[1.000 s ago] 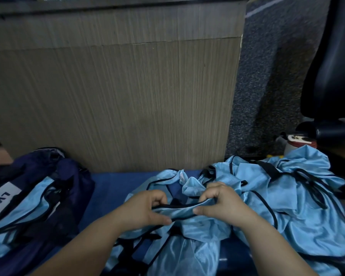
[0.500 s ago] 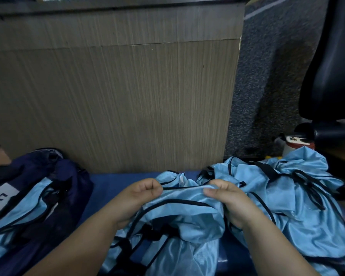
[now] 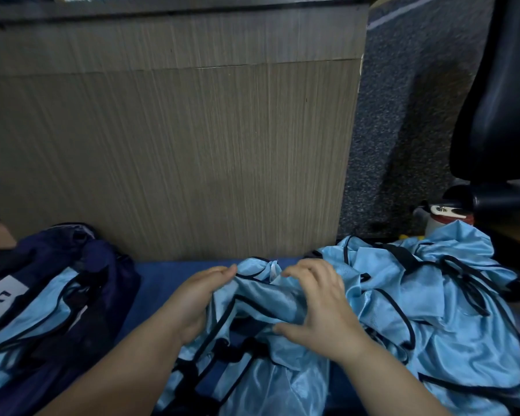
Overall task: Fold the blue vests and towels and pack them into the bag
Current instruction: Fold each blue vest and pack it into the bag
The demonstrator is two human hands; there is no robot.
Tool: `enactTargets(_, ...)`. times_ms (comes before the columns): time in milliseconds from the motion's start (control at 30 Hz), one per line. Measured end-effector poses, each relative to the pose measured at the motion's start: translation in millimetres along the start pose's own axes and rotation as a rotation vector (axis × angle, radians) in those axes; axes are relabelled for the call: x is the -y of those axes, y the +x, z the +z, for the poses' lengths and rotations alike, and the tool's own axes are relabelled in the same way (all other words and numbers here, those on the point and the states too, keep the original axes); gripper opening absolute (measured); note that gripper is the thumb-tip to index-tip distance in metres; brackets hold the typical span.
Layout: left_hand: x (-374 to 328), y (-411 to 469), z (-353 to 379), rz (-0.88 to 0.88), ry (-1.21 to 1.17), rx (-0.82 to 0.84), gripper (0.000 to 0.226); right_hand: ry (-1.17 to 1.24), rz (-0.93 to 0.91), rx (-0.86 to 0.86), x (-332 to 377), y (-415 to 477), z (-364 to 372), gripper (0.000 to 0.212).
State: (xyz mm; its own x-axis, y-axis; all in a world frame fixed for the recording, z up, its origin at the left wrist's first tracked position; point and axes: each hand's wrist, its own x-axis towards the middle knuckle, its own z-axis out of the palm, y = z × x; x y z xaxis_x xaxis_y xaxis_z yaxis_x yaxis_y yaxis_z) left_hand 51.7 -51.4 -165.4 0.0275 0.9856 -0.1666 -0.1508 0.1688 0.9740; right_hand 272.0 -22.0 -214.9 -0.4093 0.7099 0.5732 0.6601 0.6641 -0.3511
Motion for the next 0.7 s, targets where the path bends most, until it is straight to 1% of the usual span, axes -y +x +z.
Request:
enactTargets(33, -1.3, -1.5, 3.2, -0.029, -0.026, -0.001, 0.039, -0.007, -0.067, -0.069, 3.8, 0.3, 3.6, 0.065)
enactTargets(67, -2.7, -3.1, 6.7, -0.057, -0.042, 0.004, 0.039, -0.007, -0.125, -0.103, 8.9, 0.6, 5.7, 0.054)
enactTargets(133, -4.2, -4.6, 12.3, -0.103, -0.081, 0.032, 0.039, -0.004, -0.211, -0.125, 15.7, 0.9, 10.3, 0.038)
enactTargets(167, -5.1, -4.9, 14.3, -0.118, -0.098, 0.044, 0.041, -0.001, -0.234, -0.129, 17.8, 1.1, 11.6, 0.034)
enactTargets(233, -6.8, -3.7, 15.6, -0.131, -0.117, 0.057, 0.049, 0.071, -0.213, -0.149, 20.7, 0.9, 13.2, 0.030)
enactTargets(267, -8.0, -3.1, 15.9, -0.127, -0.117, 0.059, 0.052, 0.152, -0.160, -0.162, 21.9, 0.9, 12.5, 0.030)
enactTargets(333, -9.3, -1.6, 15.2, -0.111, -0.113, 0.058, 0.052, 0.299, -0.044, -0.193, 23.2, 1.3, 10.1, 0.031)
enactTargets(367, -9.6, -1.6, 15.3, -0.104, -0.110, 0.061, 0.049, 0.325, -0.020, -0.195, 22.8, 1.9, 8.8, 0.029)
enactTargets(500, -7.2, -3.3, 16.0, -0.116, -0.100, 0.078, 0.042, 0.277, -0.079, -0.149, 20.0, 3.9, 7.0, 0.023)
enactTargets(600, -4.8, -5.0, 18.2, -0.173, -0.129, 0.085, 0.047, 0.232, -0.140, -0.167, 18.9, 3.7, 9.0, 0.014)
enactTargets(700, -2.6, -5.8, 21.7, -0.165, -0.158, 0.063, 0.051, 0.174, -0.169, -0.207, 17.7, 3.0, 6.3, 0.017)
